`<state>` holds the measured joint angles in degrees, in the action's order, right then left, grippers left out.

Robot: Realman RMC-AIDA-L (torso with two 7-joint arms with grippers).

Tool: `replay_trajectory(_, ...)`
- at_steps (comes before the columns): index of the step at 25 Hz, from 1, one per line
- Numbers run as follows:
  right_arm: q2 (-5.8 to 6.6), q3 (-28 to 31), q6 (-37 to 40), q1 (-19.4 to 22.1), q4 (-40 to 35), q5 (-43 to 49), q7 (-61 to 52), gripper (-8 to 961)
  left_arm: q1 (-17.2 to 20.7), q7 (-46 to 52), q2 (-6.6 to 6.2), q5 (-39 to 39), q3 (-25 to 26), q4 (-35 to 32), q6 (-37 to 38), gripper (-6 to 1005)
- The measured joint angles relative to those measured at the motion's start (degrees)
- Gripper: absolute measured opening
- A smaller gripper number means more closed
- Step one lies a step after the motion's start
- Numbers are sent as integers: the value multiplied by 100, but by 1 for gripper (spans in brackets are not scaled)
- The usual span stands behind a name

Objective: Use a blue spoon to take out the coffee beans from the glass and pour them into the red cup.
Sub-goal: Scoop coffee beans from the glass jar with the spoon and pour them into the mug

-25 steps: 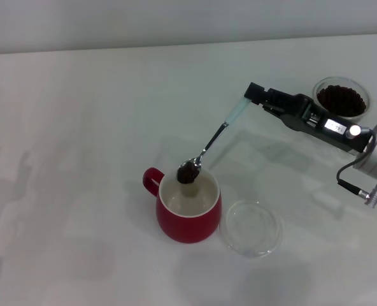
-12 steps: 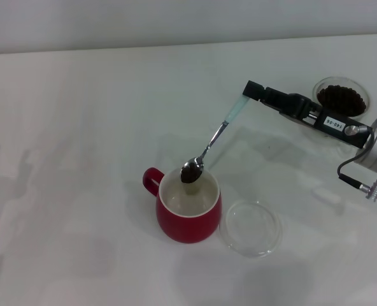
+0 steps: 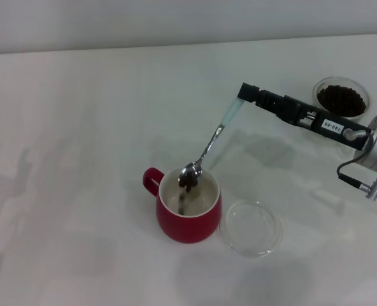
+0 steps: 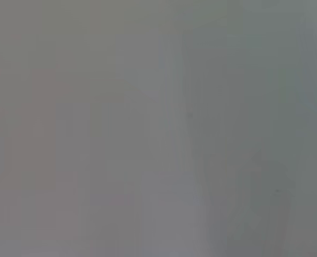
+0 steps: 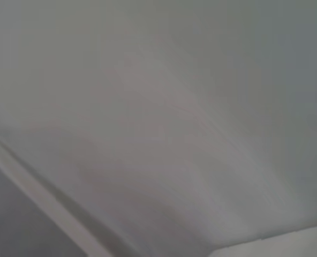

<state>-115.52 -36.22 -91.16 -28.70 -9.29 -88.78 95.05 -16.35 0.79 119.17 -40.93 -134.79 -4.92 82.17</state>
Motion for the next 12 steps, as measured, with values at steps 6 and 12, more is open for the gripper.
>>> replay_trajectory(6,-7,-28,-124,-8,-26,0,345,144,-18,0,0,-9,5,0,0,582)
replay_trajectory(12,-3,-75,-101,-11,-38,1,690,144,-18,0,0,-6,6,-9,1,582)
